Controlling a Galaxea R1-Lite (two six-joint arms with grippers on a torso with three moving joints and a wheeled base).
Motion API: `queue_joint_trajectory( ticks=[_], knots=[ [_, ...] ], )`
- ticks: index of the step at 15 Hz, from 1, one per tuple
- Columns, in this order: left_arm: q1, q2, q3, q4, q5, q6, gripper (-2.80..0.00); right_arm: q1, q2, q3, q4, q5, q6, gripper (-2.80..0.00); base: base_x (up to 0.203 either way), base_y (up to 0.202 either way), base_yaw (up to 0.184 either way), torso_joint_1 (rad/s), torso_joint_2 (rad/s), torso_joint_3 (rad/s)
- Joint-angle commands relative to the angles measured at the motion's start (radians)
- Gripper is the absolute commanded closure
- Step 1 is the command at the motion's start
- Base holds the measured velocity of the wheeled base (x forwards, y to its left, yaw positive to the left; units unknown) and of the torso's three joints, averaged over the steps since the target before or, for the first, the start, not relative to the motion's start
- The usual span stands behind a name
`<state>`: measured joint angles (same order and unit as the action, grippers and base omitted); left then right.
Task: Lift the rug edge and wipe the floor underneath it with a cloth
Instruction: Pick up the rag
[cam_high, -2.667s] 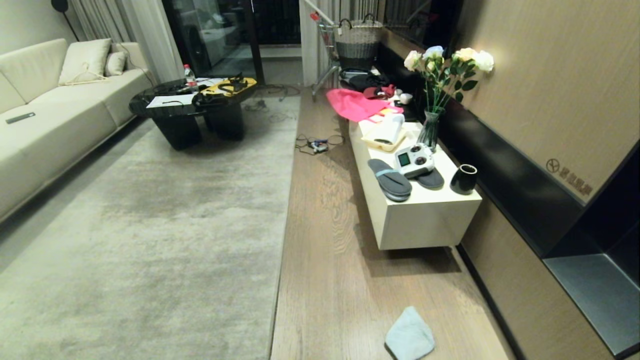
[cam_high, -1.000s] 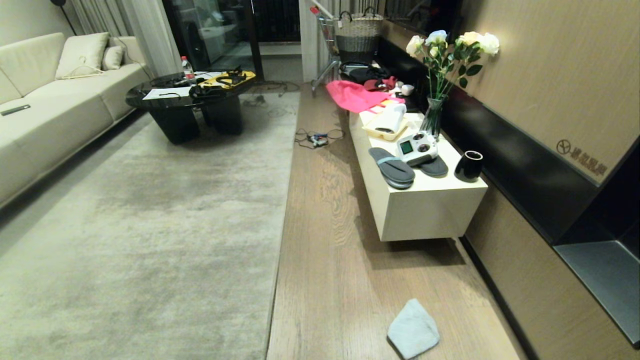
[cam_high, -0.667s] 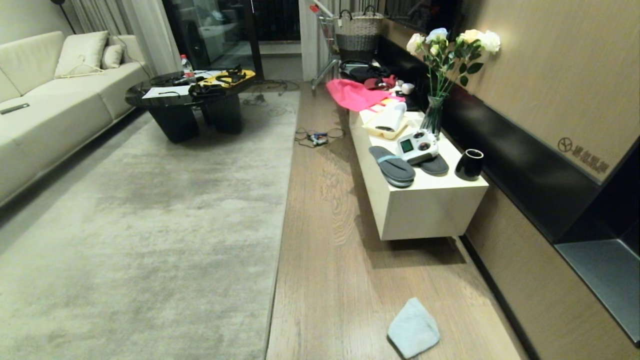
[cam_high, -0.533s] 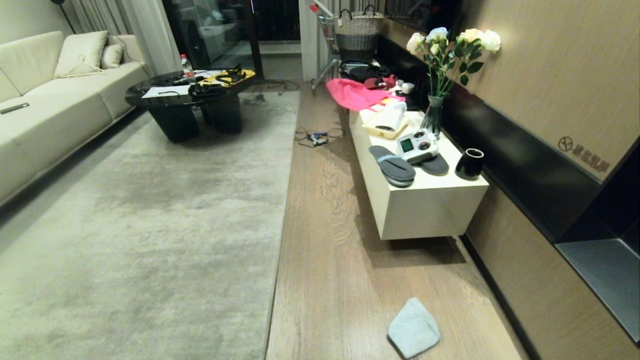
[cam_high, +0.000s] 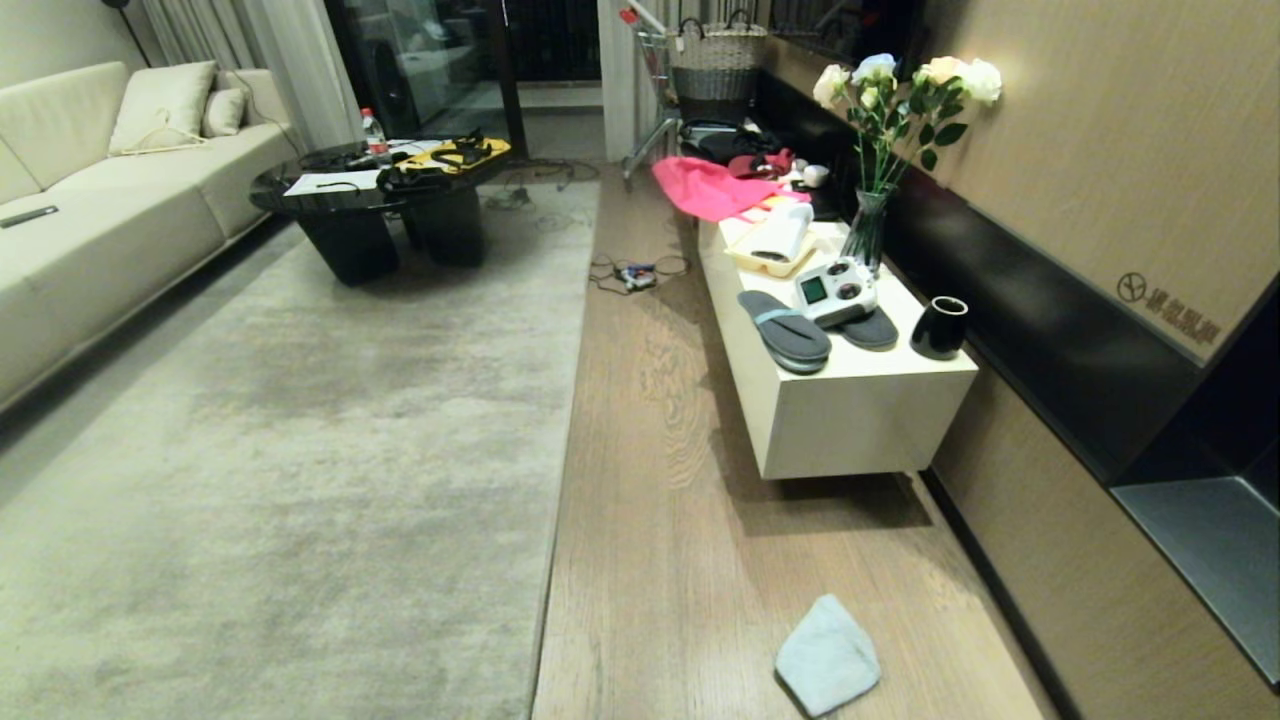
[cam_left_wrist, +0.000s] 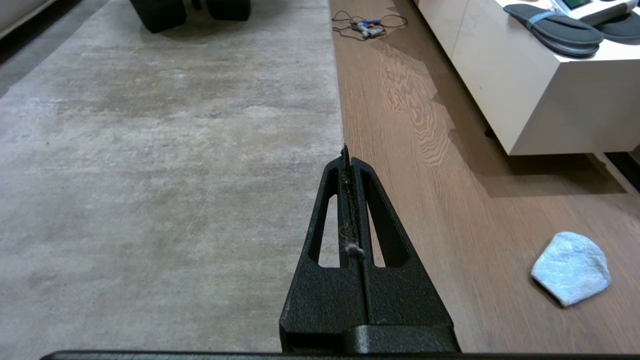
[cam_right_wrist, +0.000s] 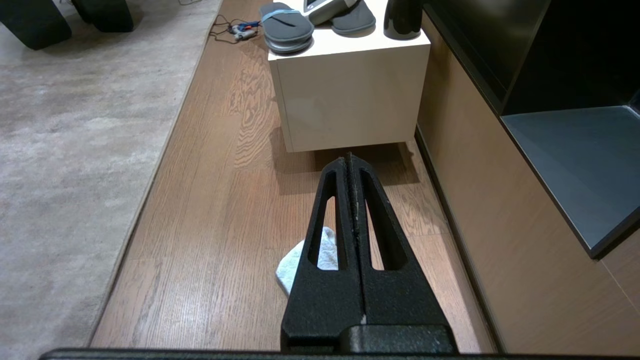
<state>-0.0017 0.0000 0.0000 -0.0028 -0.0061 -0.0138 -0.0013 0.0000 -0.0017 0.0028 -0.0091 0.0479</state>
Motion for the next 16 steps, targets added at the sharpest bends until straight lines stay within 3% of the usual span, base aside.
queue_joint_trajectory(
  ticks=[1,16],
  knots=[
    [0.0,0.002,0.0,0.0,0.0,0.0,0.0,0.001,0.0,0.0,0.0,0.0,0.0,0.0,0.0,0.0,0.0,0.0,0.0,0.0],
    [0.0,0.002,0.0,0.0,0.003,-0.012,0.0,0.0,0.0,0.0,0.0,0.0,0.001,0.0,0.0,0.0,0.0,0.0,0.0,0.0]
  ],
)
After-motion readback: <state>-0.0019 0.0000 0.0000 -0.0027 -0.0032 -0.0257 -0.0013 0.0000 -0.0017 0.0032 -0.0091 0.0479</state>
